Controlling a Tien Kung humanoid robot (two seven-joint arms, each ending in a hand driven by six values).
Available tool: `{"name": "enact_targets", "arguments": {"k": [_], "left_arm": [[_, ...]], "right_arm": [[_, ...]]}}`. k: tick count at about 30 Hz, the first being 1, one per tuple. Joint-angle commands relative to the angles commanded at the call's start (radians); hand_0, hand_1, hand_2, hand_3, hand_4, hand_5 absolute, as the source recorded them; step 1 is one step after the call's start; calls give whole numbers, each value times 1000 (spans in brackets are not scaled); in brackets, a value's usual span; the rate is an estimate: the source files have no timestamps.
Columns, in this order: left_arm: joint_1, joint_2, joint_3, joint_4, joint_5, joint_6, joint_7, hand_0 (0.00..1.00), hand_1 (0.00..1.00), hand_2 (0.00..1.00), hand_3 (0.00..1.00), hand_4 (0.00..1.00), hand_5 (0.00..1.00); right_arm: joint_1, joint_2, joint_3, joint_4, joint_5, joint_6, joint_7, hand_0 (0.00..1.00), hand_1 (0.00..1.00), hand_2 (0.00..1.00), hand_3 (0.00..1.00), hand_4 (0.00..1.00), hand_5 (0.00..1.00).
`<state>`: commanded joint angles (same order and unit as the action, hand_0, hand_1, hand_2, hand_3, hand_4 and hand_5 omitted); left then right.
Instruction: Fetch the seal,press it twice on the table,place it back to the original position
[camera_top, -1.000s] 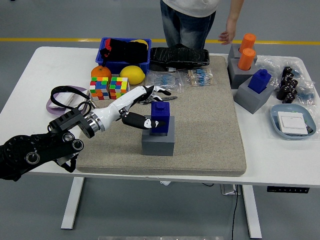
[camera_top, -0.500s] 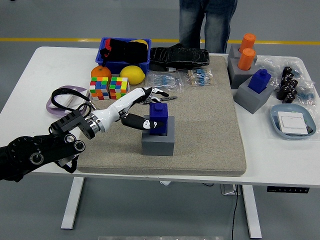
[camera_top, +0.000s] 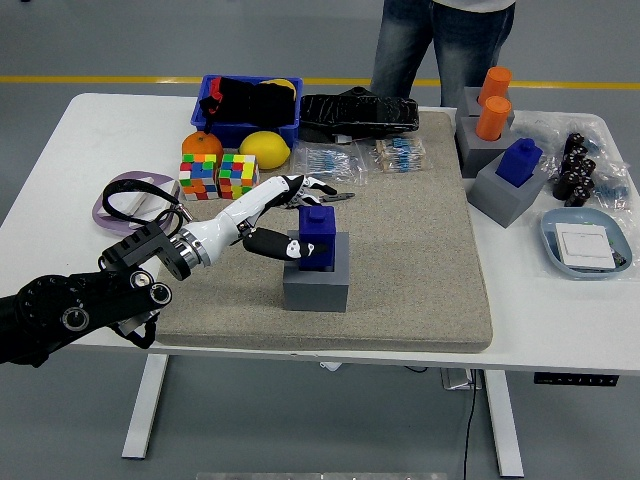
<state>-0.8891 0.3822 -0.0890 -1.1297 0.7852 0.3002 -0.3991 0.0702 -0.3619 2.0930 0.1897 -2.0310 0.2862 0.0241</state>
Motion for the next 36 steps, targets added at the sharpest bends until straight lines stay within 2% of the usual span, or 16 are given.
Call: {"name": "enact_targets", "arguments": {"k": [21,36], "left_arm": [[6,-10,15,9,-2,10,-8,656,467,437,770,528,2],[5,-23,27,21,0,33,-22,654,466,437,768,529,2]], "right_arm": [[1,0,1,0,-1,0,0,782,680,658,614,785,441],[3,-1,-2,2,4,0,0,782,680,658,615,786,442]]}}
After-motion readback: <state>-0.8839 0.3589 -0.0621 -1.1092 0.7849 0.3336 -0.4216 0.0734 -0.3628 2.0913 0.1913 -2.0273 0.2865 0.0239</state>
